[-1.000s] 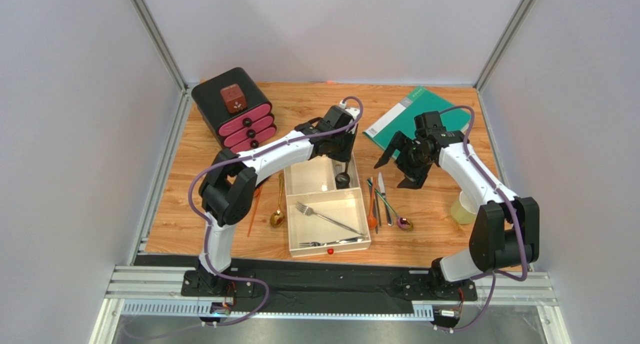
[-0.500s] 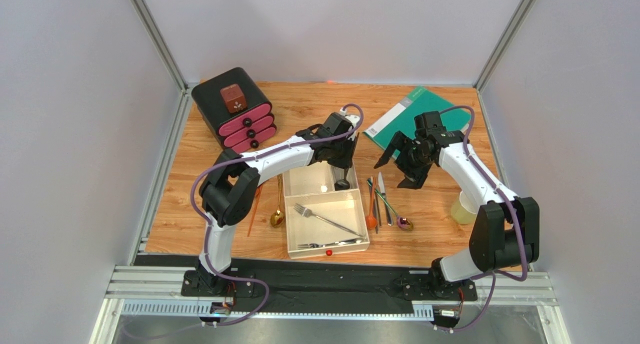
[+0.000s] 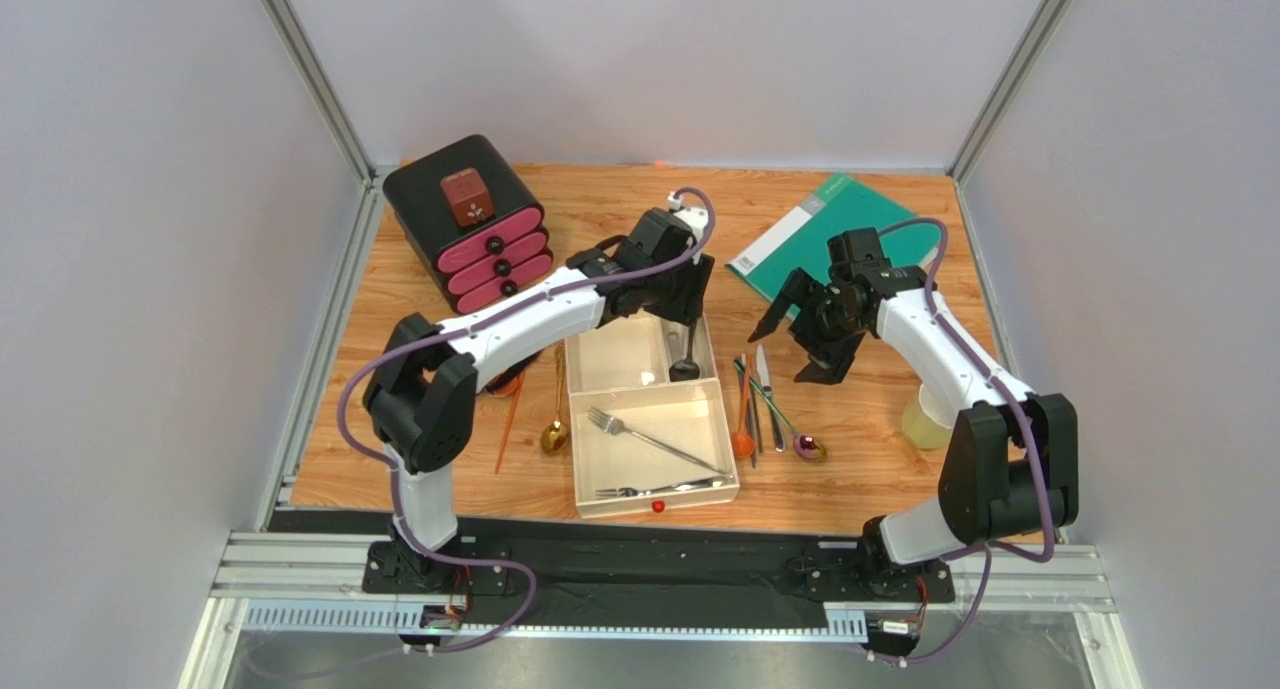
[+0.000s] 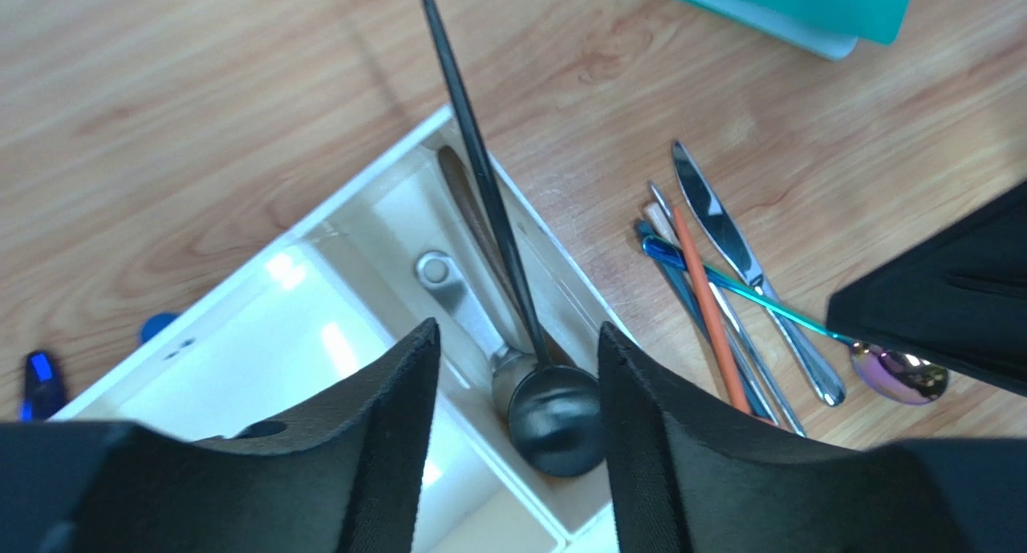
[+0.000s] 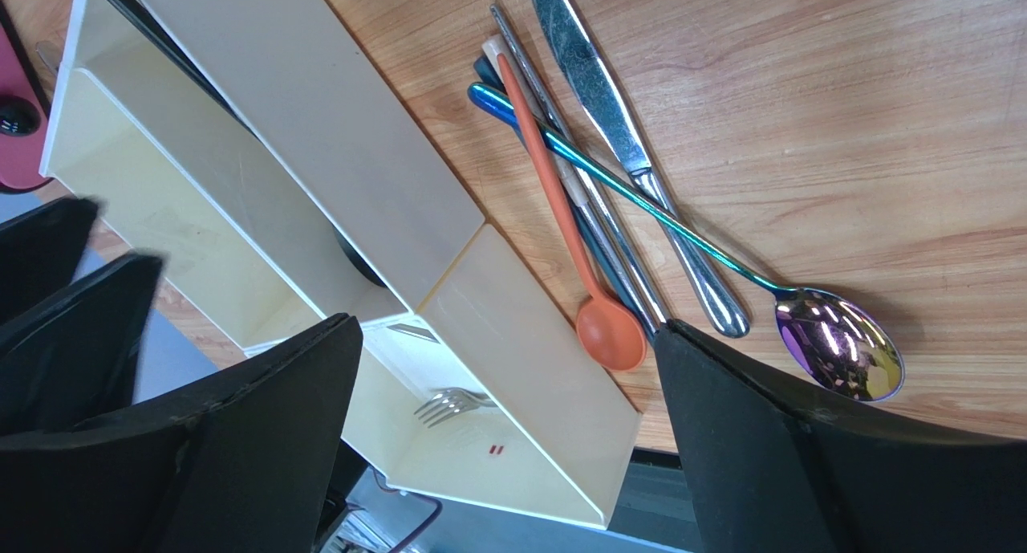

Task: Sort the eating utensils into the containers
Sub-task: Place the spoon in the storage box.

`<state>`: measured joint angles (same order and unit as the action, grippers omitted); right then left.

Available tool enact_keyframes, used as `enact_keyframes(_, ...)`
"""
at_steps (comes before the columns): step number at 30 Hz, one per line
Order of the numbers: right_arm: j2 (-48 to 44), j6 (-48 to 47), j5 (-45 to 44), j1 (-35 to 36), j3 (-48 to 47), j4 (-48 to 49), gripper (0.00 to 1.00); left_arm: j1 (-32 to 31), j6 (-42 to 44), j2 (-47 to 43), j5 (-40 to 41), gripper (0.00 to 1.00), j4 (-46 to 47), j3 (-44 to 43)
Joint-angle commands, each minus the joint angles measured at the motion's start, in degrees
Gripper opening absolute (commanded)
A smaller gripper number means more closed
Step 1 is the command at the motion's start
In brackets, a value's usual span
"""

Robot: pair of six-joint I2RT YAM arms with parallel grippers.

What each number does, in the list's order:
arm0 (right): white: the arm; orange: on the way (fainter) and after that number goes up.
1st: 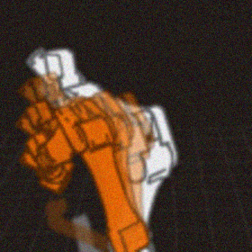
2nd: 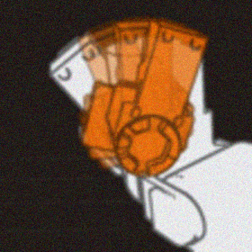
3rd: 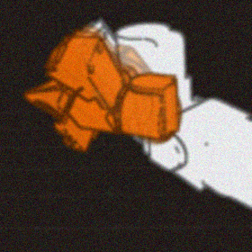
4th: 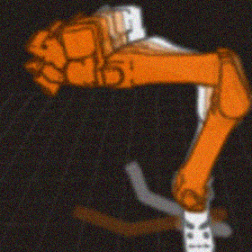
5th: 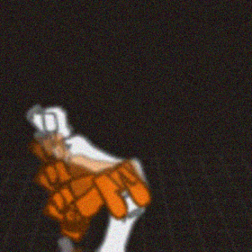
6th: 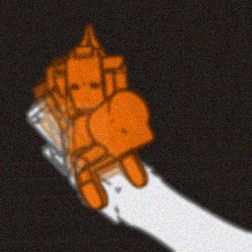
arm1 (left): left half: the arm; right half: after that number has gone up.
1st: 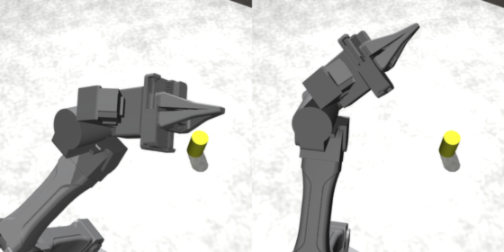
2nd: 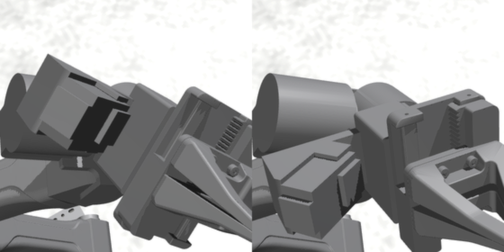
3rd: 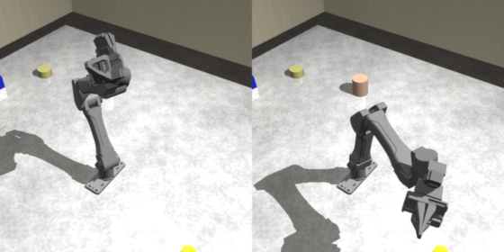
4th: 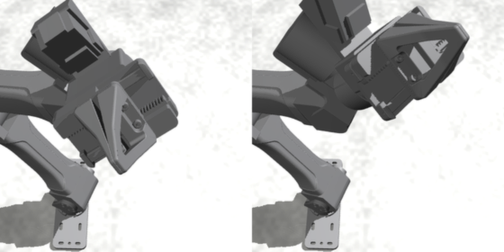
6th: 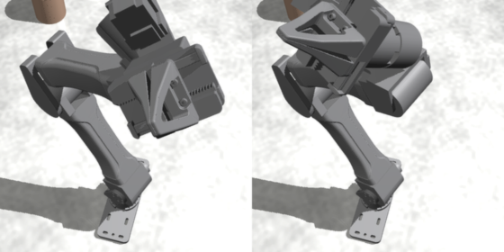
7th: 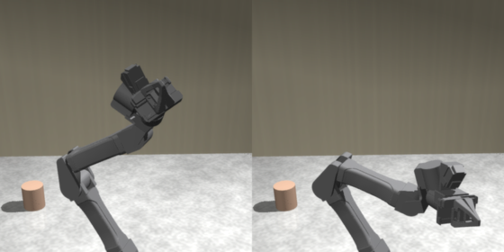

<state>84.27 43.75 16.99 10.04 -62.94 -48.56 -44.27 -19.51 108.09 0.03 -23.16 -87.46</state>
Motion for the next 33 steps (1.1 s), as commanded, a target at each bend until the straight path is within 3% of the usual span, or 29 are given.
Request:
enact_keyframes(1,-2.8,0.9,-0.6,-0.2,-0.8,2.1,1.00,1.5,1.1,-7.6,6.6,0.58,-6.3,-3.7)
enact_keyframes(6,-5.2,0.9,-3.9,-0.2,-2.6,1.9,1.00,9.9,0.0,-14.6,5.3,0.57,-14.6,-1.2)
enact_keyframes(10,-4.3,1.2,-4.0,-0.2,-3.8,2.0,1.00,13.2,0.9,-23.3,6.6,0.57,-16.0,12.3)
enact_keyframes(12,-3.3,1.3,-3.3,-0.2,-4.1,2.4,1.00,16.7,-0.4,-28.7,3.1,0.59,-16.1,19.4)
enact_keyframes(14,-2.9,1.3,-2.8,-0.2,-4.3,3.1,1.00,21.8,-2.5,-33.4,-2.3,0.59,-15.6,23.9)
enact_keyframes(17,-2.2,2.0,-2.3,-0.2,-4.5,4.3,1.00,24.0,-1.9,-36.2,-2.5,0.59,-17.4,28.4)
enact_keyframes(27,0.1,2.1,-0.4,0.0,-5.6,6.1,1.00,24.1,0.4,-29.4,-5.8,0.57,-13.8,34.5)
enact_keyframes(33,0.9,2.0,-0.1,0.0,-6.0,4.9,1.00,24.0,0.0,-20.3,-10.7,0.53,-13.9,31.6)
